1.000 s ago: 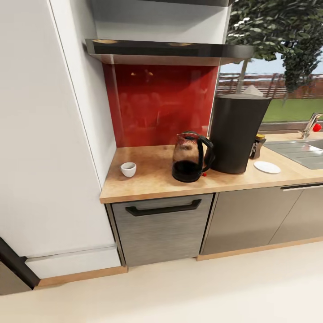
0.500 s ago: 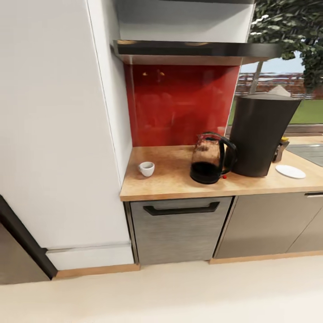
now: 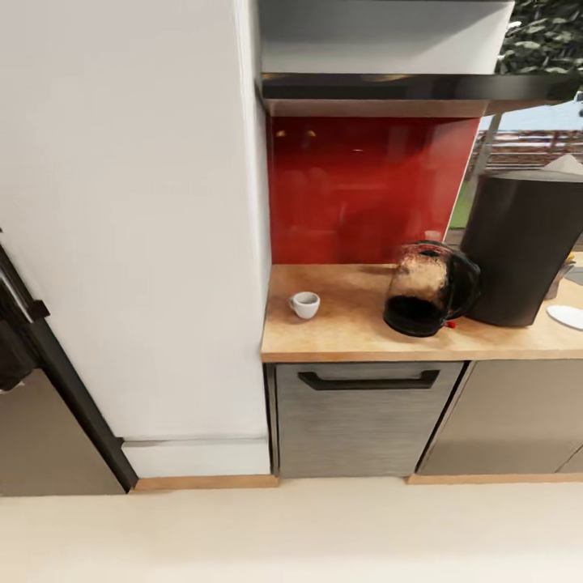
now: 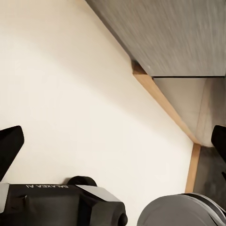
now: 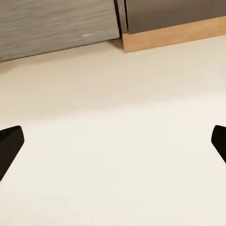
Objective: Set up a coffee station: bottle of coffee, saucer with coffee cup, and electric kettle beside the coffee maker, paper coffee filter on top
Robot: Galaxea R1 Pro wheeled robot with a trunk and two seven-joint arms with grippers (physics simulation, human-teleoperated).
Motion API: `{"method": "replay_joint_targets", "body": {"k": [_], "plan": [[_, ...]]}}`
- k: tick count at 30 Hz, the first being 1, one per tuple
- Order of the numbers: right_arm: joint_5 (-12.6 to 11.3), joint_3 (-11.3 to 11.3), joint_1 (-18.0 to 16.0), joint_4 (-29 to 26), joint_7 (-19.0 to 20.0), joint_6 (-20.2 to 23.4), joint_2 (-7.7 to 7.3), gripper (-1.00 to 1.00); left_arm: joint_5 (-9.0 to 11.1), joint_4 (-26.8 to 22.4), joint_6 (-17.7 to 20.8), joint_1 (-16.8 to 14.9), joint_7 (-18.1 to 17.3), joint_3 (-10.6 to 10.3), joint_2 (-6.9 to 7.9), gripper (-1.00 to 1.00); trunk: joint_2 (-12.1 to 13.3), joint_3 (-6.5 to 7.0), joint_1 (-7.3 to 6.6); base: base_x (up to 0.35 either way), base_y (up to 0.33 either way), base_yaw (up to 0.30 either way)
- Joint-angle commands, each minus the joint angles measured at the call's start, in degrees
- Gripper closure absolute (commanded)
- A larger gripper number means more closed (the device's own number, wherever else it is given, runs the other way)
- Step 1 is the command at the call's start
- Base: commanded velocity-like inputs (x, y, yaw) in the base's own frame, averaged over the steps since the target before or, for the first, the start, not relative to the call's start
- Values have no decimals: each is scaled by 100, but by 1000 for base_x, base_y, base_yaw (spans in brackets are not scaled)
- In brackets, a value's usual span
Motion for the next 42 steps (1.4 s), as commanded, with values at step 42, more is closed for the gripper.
{"method": "replay_joint_targets", "body": {"k": [42], "plan": [[67, -47, -7, 8, 36, -30, 8, -100, -28, -1, 51, -3, -18, 37, 0, -100, -3, -5, 1, 15, 193, 1]]}}
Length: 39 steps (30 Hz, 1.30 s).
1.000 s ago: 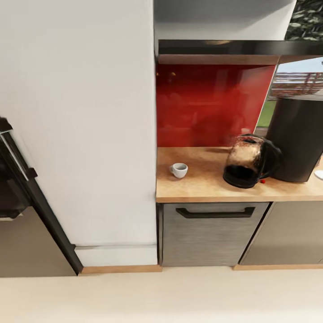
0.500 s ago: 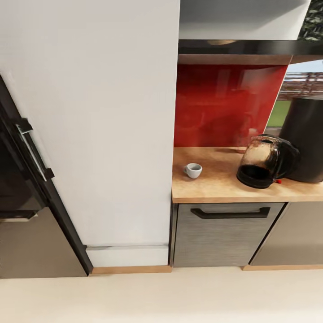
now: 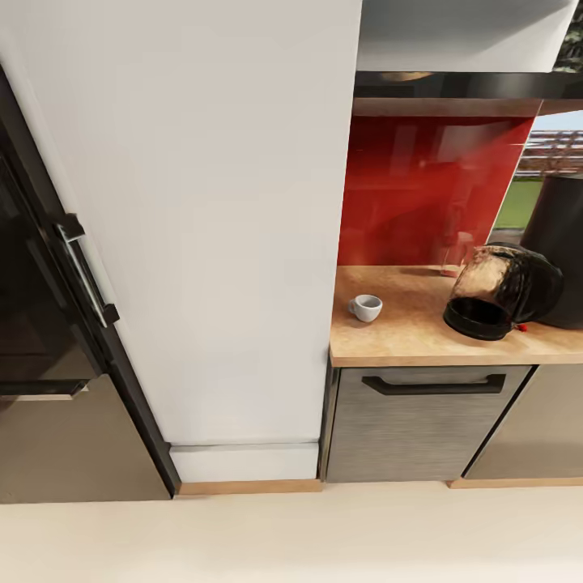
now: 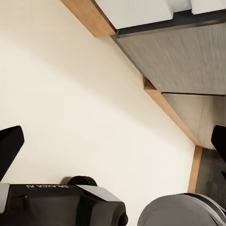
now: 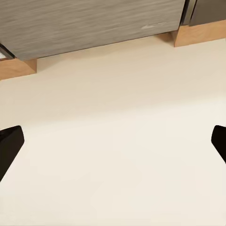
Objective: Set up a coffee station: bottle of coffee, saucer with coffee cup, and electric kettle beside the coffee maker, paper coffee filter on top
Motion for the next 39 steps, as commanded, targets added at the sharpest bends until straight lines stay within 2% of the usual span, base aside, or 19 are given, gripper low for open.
{"method": "replay_joint_targets", "body": {"k": [1, 3, 5, 8, 11, 12, 17, 18, 19, 21, 22, 28, 30, 31, 32, 33, 35, 39], "plan": [[57, -48, -8, 115, 47, -26, -4, -100, -27, 0, 60, -3, -21, 45, 1, -100, -3, -5, 0, 0, 0, 0], [51, -43, -8, 119, 85, -22, -7, -100, -27, 0, 60, -3, -21, 45, 1, -100, -3, -5, 0, 0, 0, 0], [43, -30, -8, 106, 336, -22, -11, -100, -27, 0, 60, -3, -21, 45, 1, -100, -3, -5, 0, 0, 0, 0], [35, -11, -8, -34, 1335, -12, -16, -100, -27, 0, 60, -3, -21, 41, -5, -100, -3, -5, 0, 0, 0, 0], [32, -13, -8, -360, 1649, 1, -15, -100, -27, 0, 60, -3, -21, 38, -7, -100, -3, -5, 0, 0, 0, 0], [20, -23, -8, -637, 2093, 24, -18, -100, -27, 1, 60, -3, -16, 40, -8, -100, -3, -5, 0, 0, 0, 0], [-13, -36, -15, -1203, 2573, 138, -6, -100, -27, 1, 60, -3, -13, 41, -8, -100, -3, -5, 0, 0, 0, 0], [-22, -34, -35, -1804, 2929, 692, 81, -100, -27, 0, 60, -3, -12, 41, -8, -100, -3, -5, 0, 0, 0, 0], [-25, -33, -44, -2166, 3141, 1068, 140, -100, -27, 0, 60, -3, 19, 41, -8, -100, -3, -5, 0, 0, 0, 0], [-26, -32, -52, -2559, 3361, 1431, 205, -100, -27, 0, 60, -3, 114, 39, -8, -100, -3, -5, 0, 0, 0, 0], [-32, -31, -63, -2957, 3544, 1750, 277, -100, -27, 0, 60, -3, 281, 38, -8, -100, -3, -5, 0, 0, 0, 0], [-137, 47, -124, -4126, 3817, 2769, 594, -100, -26, 0, 60, -3, 719, 34, -33, -100, -3, -5, 0, 0, 0, 0], [-319, 265, -179, -4536, 3852, 3221, 664, -100, -25, 0, 60, -3, 791, 35, -42, -100, -3, -5, 0, 0, 0, 0], [-528, 427, -203, -4783, 3866, 3540, 682, -100, -25, 0, 60, -3, 820, 34, -48, -100, -3, -5, 0, 0, 0, 0], [-651, 494, -211, -4902, 3870, 3699, 685, -100, -23, 0, 59, -3, 831, 34, -50, -100, -3, -5, 0, 0, 0, 0], [-1029, 633, -230, -5275, 3880, 4164, 689, -100, -21, 0, 36, -3, 853, 35, -60, -100, -3, -5, 0, 0, 0, 0], [-1285, 710, -246, -5672, 3884, 4620, 689, -100, -20, 0, -58, -3, 864, 36, -71, -100, -3, -5, 0, 0, 0, 0], [-1474, 805, -343, -6162, 3888, 5300, 689, -100, -19, 0, -210, -3, 872, 36, -80, -100, -3, -5, 0, 0, 0, 0]]}}
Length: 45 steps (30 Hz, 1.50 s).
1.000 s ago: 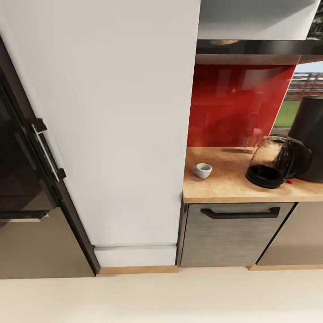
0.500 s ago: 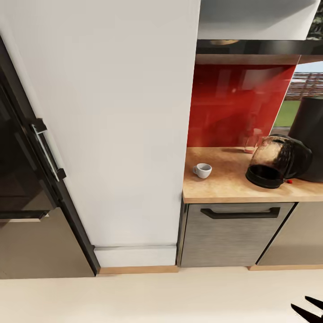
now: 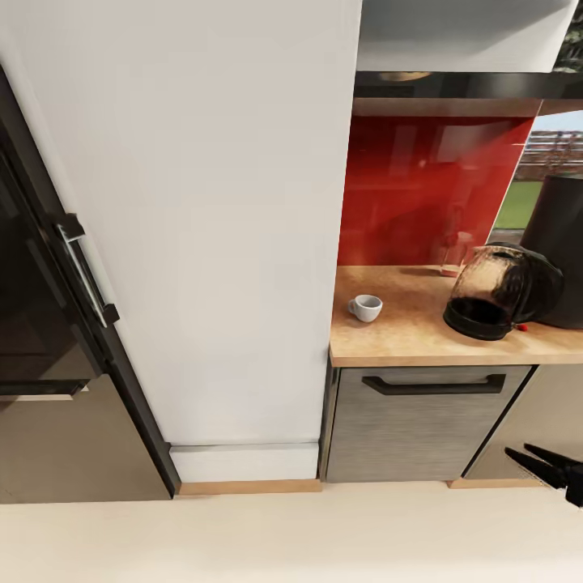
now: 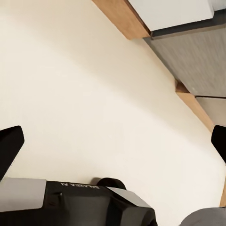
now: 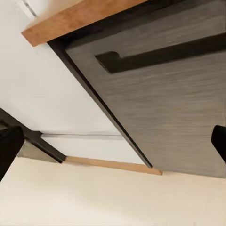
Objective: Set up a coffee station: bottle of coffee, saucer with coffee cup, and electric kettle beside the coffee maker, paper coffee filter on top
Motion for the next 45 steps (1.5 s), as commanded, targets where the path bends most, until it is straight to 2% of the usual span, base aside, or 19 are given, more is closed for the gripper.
{"method": "replay_joint_targets", "body": {"k": [1, 4, 5, 7, 9, 15, 16, 17, 18, 19, 25, 28, 30, 31, 34, 36, 38, 42, 45], "plan": [[35, 44, -62, -62, 55, 167, 1, -100, -20, 1, 36, -3, -21, 45, -1, -100, -3, -5, 0, 0, 0, 0], [-13, 519, -417, -209, 52, 596, 1, -100, -20, 1, -13, -3, -19, 45, -10, -100, -3, -5, 0, 0, 0, 0], [-26, 796, -847, -261, 42, 1013, 1, -100, -20, 1, -31, -3, -14, 45, -14, -100, -3, -5, 0, 0, 0, 0], [-28, 855, -1042, -270, 40, 1154, 1, -100, -20, 1, -34, -3, -12, 45, -14, -100, -3, -5, 0, 0, 0, 0], [-30, 1139, -1632, -279, 29, 1467, -23, -100, -20, 1, -37, -3, -9, 58, -15, -100, -3, -5, 0, 0, 0, 0], [-4, 1198, -2170, -280, 0, 1683, -41, -100, -18, 1, -45, -3, -9, 212, -15, -100, -3, -5, 0, 0, 0, 0], [2, 1461, -2369, -280, -128, 1709, -43, -100, -20, 1, -46, -3, -9, 234, -15, -100, -3, -5, 0, 0, 0, 0], [3, 1596, -2432, -280, -195, 1734, -43, -100, -20, 1, -46, -3, -9, 239, -15, -100, -3, -5, 0, 0, 0, 0], [3, 1596, -2432, -280, -195, 1734, -43, -100, -20, 1, -46, -3, -9, 239, -15, -100, -3, -5, 0, 0, 0, 0], [4, 1747, -2575, -278, -296, 1769, -43, -100, -20, 1, -46, -3, -8, 244, -15, -100, -3, -5, 0, 0, 0, 0], [64, 1836, -2858, -259, -445, 1794, -43, -100, -20, 1, -46, -3, -9, 261, -15, -100, -3, -5, 0, 0, 0, 0], [158, 1911, -3055, -212, -916, 1797, -39, -100, -20, 1, -46, -3, -9, 264, -15, -100, -3, -5, 0, 0, 0, 0], [180, 2157, -3165, -174, -1236, 1798, -32, -100, -20, 1, -46, -3, -9, 264, -15, -100, -3, -5, 0, 0, 0, 0], [187, 2394, -3235, -155, -1413, 1798, -18, -100, -20, 1, -46, -3, -9, 266, -15, -100, -3, -5, 0, 0, 0, 0], [195, 2701, -3327, -132, -1667, 1799, 26, -100, -20, 1, -46, -3, -9, 276, -15, -100, -3, -5, 0, 0, 0, 0], [201, 2808, -3365, -123, -1858, 1799, 115, -100, -20, 1, -46, -3, -9, 279, -15, -100, -3, -5, 0, 0, 0, 0], [205, 2905, -3400, -118, -2126, 1799, 276, -100, -20, 1, -46, -3, -9, 281, -15, -100, -3, -5, 0, 0, 0, 0], [207, 3372, -3638, 36, -3106, 1799, 646, -100, -20, 1, -46, -3, -9, 282, -15, -100, -3, -5, 0, 0, 0, 0], [207, 3527, -3817, 212, -3554, 1799, 759, -100, -20, 1, -46, -3, -9, 283, -15, -100, -3, -5, 0, 0, 0, 0]]}}
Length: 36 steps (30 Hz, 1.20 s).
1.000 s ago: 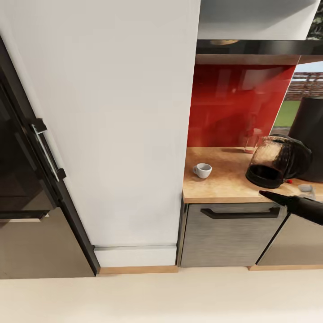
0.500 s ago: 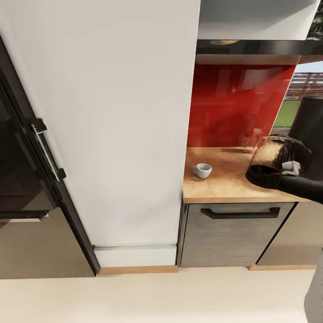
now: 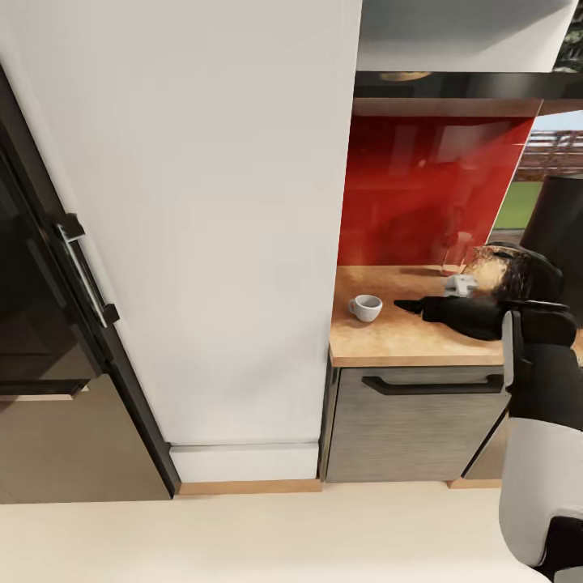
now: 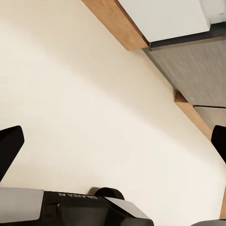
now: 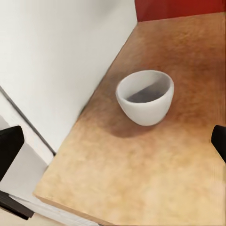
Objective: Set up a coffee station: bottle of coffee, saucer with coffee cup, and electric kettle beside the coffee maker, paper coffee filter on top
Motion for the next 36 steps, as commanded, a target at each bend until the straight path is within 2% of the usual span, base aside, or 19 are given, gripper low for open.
{"method": "replay_joint_targets", "body": {"k": [1, 7, 16, 17, 18, 19, 25, 28, 30, 36], "plan": [[59, 38, -85, 120, -109, 19, 34, -100, -24, 1, 44, -3, -23, 45, 1, -100, -3, -6, 0, 0, 0, 0], [66, 117, -572, 900, -568, 19, 234, -100, -24, 1, 44, -3, -27, 45, 1, -100, -3, -6, 0, 0, 0, 0], [67, 134, -1240, 1930, -1748, 16, 626, -100, -24, 1, 44, -3, -30, 45, 1, -100, -3, -6, 0, 0, 0, 0], [67, 158, -1449, 2236, -2023, 16, 718, -100, -24, 1, 44, -3, -30, 45, 1, -100, -3, -6, 0, 0, 0, 0], [67, 174, -1524, 2347, -2105, 15, 740, -100, -24, 1, 44, -3, -30, 45, 1, -100, -3, -6, 0, 0, 0, 0], [65, 213, -1754, 2710, -2294, 13, 782, -100, -24, 1, 45, -3, -30, 49, 2, -100, -3, -6, 0, 0, 0, 0], [71, 300, -2160, 3420, -2513, 6, 823, -100, -24, 1, 51, -3, -30, 53, 5, -100, -3, -6, 0, 0, 0, 0], [66, 325, -2379, 3724, -2985, 3, 842, -100, -24, 1, 52, -3, -30, 54, 7, -100, -3, -6, 0, 0, 0, 0], [58, 335, -2496, 3886, -3369, 7, 942, -100, -24, 1, 52, -3, -30, 54, 8, -100, -3, -6, 0, 0, 0, 0], [60, 341, -2793, 4260, -3886, 10, 1065, -100, -24, 1, 56, -3, -35, 54, 9, -100, -3, -6, 0, 0, 0, 0]]}}
